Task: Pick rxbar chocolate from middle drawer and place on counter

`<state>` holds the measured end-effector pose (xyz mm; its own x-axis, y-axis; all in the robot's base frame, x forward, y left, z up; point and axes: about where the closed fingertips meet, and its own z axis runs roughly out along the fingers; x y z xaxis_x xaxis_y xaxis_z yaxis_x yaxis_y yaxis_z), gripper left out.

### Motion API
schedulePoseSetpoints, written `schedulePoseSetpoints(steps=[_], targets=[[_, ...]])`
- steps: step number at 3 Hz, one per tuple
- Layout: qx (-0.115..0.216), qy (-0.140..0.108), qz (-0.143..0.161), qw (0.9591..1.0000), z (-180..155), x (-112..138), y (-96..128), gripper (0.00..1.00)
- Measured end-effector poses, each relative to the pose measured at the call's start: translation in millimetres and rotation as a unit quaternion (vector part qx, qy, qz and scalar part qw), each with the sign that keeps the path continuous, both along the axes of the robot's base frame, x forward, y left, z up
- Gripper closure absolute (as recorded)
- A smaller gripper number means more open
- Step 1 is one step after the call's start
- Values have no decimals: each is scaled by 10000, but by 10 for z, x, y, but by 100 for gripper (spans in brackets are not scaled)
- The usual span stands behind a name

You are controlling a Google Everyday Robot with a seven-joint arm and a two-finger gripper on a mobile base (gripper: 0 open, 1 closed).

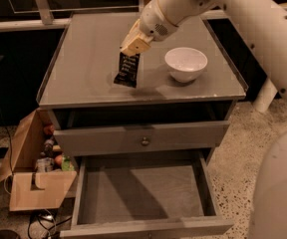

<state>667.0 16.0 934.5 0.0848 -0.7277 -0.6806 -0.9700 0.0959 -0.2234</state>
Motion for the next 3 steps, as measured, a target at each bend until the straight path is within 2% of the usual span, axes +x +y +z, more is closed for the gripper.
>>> schedulePoseSetpoints(steps=[1, 3], targets=[[-398, 269, 312, 9984, -174, 19, 97, 100], [-903, 547, 684, 9921, -456, 6, 235, 100]])
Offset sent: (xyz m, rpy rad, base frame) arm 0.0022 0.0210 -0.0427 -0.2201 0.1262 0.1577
